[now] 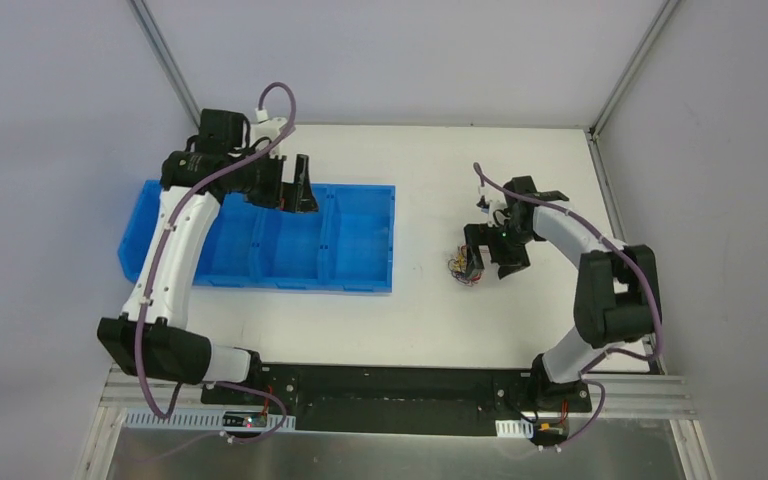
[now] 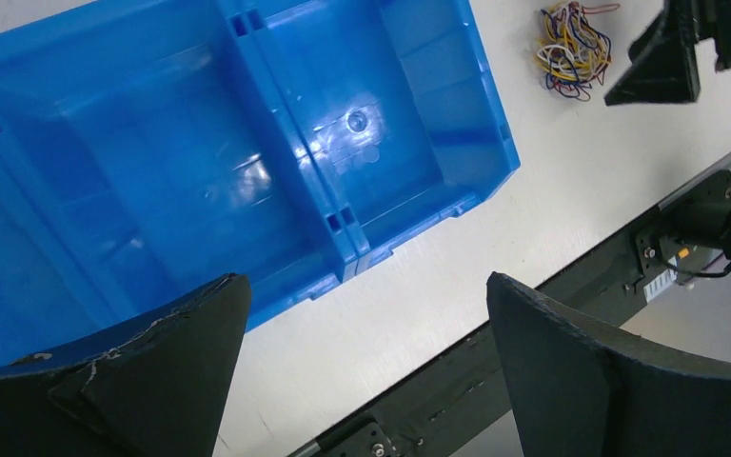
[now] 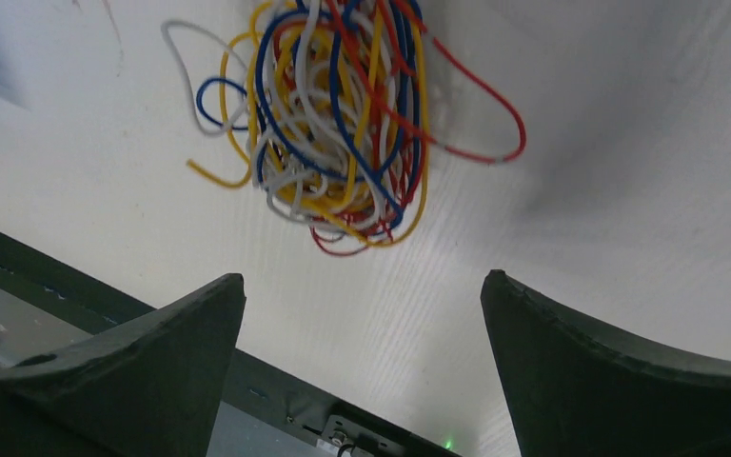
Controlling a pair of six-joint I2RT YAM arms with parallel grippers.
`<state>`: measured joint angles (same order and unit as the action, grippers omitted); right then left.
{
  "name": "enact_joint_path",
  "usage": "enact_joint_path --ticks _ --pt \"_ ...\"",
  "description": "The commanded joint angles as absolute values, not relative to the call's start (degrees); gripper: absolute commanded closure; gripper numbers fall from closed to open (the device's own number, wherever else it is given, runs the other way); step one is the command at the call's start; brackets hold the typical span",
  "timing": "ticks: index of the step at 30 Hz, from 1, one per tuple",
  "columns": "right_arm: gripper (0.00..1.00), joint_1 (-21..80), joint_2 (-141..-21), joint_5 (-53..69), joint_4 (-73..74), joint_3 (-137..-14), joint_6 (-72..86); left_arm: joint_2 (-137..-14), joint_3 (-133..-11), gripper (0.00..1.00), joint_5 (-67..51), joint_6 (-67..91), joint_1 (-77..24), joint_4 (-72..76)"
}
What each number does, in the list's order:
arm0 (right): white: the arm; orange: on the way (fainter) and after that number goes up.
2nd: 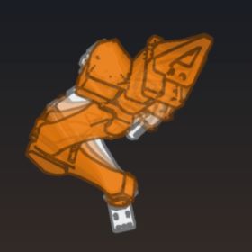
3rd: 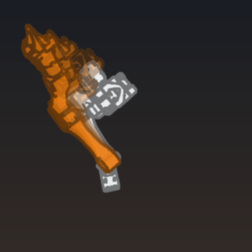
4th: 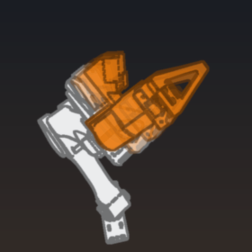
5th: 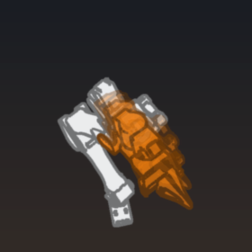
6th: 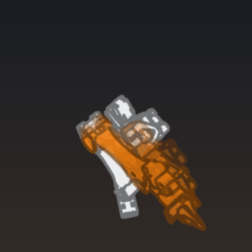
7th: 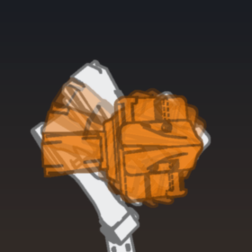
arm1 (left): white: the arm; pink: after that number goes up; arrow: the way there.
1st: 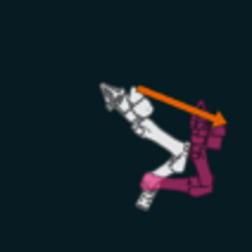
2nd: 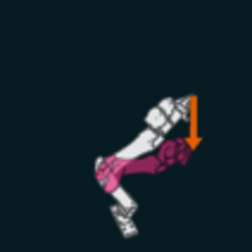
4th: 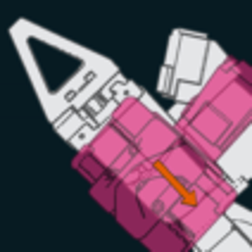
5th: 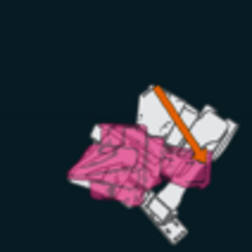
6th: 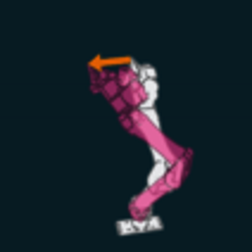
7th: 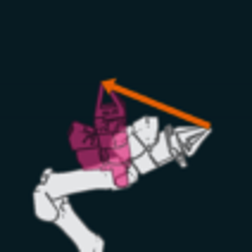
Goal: Untangle the cables
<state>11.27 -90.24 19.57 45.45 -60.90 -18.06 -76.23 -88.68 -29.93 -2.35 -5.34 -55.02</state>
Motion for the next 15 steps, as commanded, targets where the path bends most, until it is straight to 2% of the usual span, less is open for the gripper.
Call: enact_joint_path --ticks 1,4,5,8,10,14,15 --pt "0.01 13.1 -95.9 23.5 38.3 -65.4 -15.9 -79.9 -92.6 0.00 -32.3 -5.6 -9.8 -50.7" --pt "0.10 14.8 -100.2 23.3 35.6 -67.6 -15.2 -82.9 -94.4 0.00 -32.0 -5.4 -12.5 -48.5" --pt "0.18 15.1 -101.8 23.3 35.7 -68.7 -15.3 -83.9 -94.6 0.00 -31.9 -5.1 -13.4 -48.0" --pt "0.51 15.3 -103.9 24.3 37.5 -71.8 -16.6 -86.9 -95.7 0.00 -32.2 -4.0 -16.4 -46.8" --pt "0.70 15.2 -102.2 25.8 39.3 -72.5 -18.5 -89.0 -96.7 0.03 -32.6 -3.7 -19.3 -46.4" --pt "1.00 13.9 -93.9 30.5 44.5 -72.8 -22.2 -94.5 -99.8 0.06 -34.9 -3.7 -26.6 -45.2" --pt "1.00 13.2 -91.8 32.0 45.7 -73.1 -22.7 -96.1 -100.9 0.07 -35.9 -3.4 -28.2 -44.5"
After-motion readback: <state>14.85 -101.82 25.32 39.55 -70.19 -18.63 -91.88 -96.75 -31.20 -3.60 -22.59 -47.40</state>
